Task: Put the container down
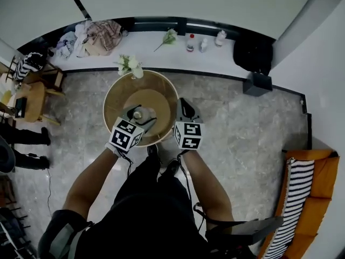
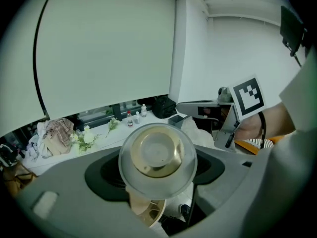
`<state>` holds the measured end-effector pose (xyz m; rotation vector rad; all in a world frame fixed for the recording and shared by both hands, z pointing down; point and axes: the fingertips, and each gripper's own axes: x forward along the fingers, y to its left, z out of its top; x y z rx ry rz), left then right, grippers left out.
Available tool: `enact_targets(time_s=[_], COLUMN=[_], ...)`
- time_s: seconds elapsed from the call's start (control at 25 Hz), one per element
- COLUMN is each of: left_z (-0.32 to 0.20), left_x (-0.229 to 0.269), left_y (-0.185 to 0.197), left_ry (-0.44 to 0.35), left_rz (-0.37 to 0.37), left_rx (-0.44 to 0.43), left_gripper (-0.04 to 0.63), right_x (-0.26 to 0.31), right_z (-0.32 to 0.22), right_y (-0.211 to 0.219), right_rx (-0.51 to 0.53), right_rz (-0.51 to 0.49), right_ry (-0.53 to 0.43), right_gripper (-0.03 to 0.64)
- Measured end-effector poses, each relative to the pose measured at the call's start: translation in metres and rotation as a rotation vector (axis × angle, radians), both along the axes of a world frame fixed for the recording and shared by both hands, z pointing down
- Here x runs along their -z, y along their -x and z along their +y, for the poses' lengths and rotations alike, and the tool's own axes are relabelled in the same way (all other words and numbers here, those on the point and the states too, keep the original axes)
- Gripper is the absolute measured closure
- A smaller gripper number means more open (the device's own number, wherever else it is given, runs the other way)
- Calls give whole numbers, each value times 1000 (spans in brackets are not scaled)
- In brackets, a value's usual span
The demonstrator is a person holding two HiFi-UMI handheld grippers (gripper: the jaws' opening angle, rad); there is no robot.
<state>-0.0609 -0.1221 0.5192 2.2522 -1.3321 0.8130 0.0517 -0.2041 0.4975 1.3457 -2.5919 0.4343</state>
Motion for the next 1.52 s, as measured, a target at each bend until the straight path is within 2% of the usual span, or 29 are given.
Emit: enact_targets(time_s=[0.2,0.48,0.56,0.72,1.04,1.28,1.52], left_z=[-37,-69,-77,-100,-128,-138,-152], left_x=[-53,-105,-119,-147,-203,-249,-291], left_y=[-4,-10,-6,7,6,-8,-19], left_ry=[85,175,180,160,131,150,194], left_rz=[-45,-36,-51,-132,-182,-211,-233], left_rx=[-55,-149,-176,-244,-303,-347,-330], left_gripper=[255,255,255,255,255,255,255], right_x=[-27,-72,-83,-103,-153,-199,-230], right_z=[-31,-50,-53,-70,-80,-83,-93], right_y=[-9,2,4,9,3,-3,-4], right_rx=[-63,-99,-121,-170,-251,-220,-181], right_rz=[44,115,124,138,120,162,141], right_ry=[37,145,176,212,265,269,262], right_gripper=[615,615,615,615,615,615,615])
